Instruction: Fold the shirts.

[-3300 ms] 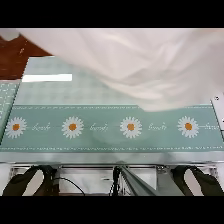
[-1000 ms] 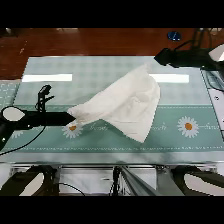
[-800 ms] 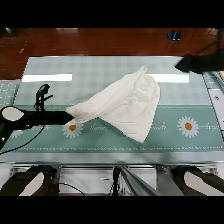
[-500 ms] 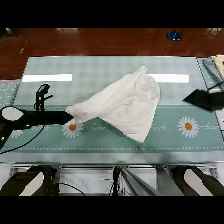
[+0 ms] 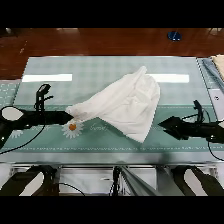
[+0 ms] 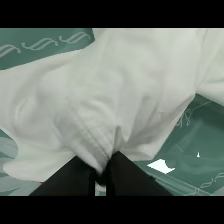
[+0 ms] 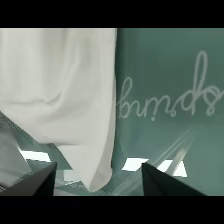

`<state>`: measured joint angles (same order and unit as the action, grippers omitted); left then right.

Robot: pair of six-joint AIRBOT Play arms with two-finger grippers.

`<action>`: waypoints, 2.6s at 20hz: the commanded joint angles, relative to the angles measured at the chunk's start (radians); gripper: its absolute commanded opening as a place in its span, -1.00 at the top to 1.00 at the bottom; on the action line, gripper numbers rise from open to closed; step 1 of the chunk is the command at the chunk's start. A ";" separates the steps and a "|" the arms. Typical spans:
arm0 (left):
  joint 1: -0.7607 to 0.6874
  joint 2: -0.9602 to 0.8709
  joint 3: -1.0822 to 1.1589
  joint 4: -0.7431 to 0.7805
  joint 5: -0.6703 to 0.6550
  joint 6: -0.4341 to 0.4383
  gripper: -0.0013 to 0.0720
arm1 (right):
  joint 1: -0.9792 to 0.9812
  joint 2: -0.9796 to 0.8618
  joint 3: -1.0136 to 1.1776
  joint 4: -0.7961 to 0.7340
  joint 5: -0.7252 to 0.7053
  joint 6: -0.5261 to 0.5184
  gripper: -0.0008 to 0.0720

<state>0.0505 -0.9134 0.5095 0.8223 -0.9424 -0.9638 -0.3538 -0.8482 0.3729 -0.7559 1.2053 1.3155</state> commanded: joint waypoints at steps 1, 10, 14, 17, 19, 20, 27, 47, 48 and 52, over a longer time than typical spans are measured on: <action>0.001 0.000 0.000 0.001 0.000 0.010 0.85 | 0.185 -0.002 -0.056 -0.016 -0.152 0.130 -0.69; 0.001 0.000 0.002 0.001 -0.011 0.010 0.86 | 0.609 -0.275 -0.060 0.234 -0.535 0.221 0.07; 0.008 0.004 0.021 0.002 -0.019 0.010 0.86 | 0.591 -0.248 -0.018 0.535 -0.494 -0.068 0.91; 0.065 0.006 0.156 0.001 -0.098 0.010 0.86 | 0.527 -0.103 0.107 0.689 -0.238 -0.217 0.91; 0.121 0.016 0.324 0.000 -0.176 0.009 0.86 | 0.476 0.039 0.251 0.733 -0.153 -0.214 0.91; 0.147 0.025 0.430 0.000 -0.218 -0.001 0.86 | 0.451 0.105 0.330 0.724 -0.159 -0.198 0.91; 0.192 0.119 1.106 0.017 -0.258 -0.131 0.86 | 0.182 0.284 0.920 0.433 -0.285 0.037 0.91; 0.192 0.375 1.141 0.137 -0.901 -0.610 0.87 | 0.085 0.246 1.278 -0.364 0.650 0.388 0.91; 0.192 0.375 1.046 0.125 -0.900 -0.589 0.87 | 0.085 0.234 1.221 -0.364 0.650 0.375 0.91; 0.192 0.361 0.535 0.151 -0.621 -0.442 0.87 | 0.085 0.153 0.854 -0.369 0.491 0.284 0.91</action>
<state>0.2417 -0.5453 1.3457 0.9573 -1.7592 -1.4937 -0.2695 -0.6464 1.4288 -1.1034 1.7908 1.6531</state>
